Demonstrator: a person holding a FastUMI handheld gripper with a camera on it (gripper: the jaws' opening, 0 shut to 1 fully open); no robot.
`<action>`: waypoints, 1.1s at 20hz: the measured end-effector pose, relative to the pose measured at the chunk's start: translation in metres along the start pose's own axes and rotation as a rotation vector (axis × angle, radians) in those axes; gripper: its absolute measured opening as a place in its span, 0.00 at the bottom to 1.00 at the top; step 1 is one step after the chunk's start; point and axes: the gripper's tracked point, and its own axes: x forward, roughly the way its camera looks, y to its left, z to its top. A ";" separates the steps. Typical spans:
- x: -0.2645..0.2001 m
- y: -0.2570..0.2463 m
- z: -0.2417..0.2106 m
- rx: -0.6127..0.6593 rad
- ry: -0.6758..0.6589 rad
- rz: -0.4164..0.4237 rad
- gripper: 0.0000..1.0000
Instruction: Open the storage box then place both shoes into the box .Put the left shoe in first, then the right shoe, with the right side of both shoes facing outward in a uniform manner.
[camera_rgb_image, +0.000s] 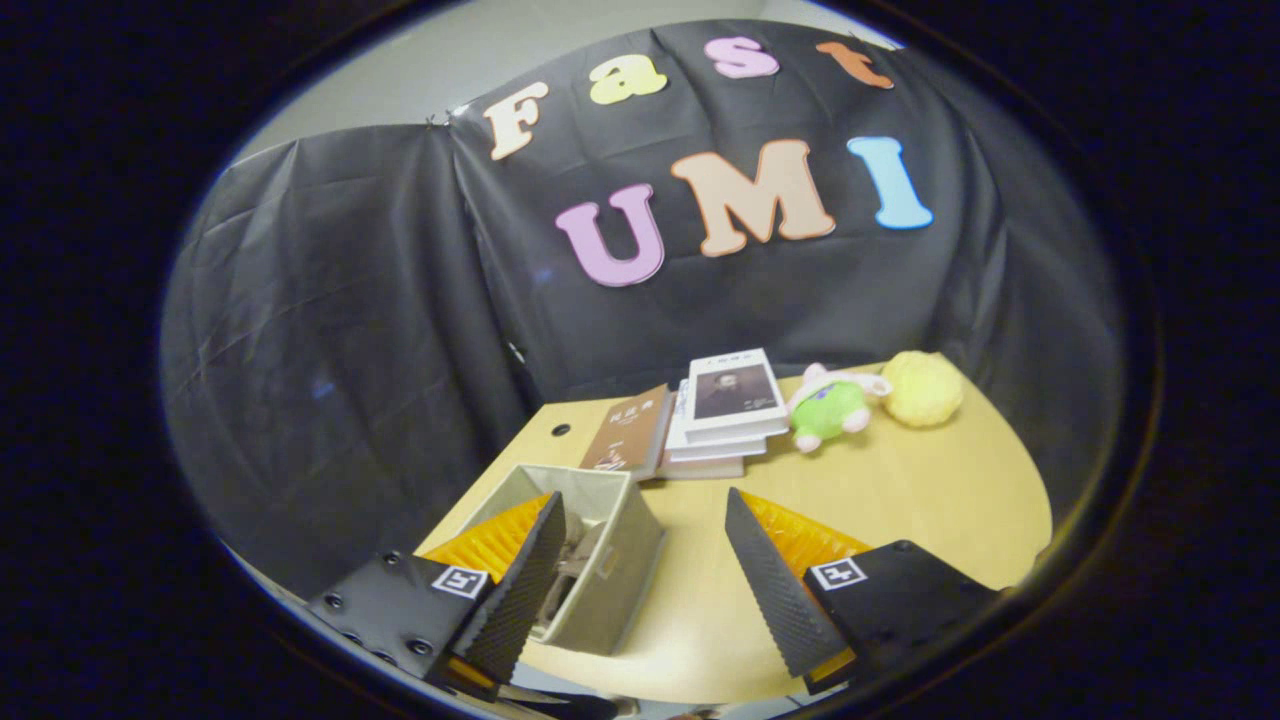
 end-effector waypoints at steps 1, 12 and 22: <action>-0.006 -0.012 0.004 -0.023 -0.024 -0.019 1.00; -0.064 -0.122 0.061 -0.159 -0.305 -0.231 1.00; -0.071 -0.157 0.085 -0.126 -0.381 -0.261 1.00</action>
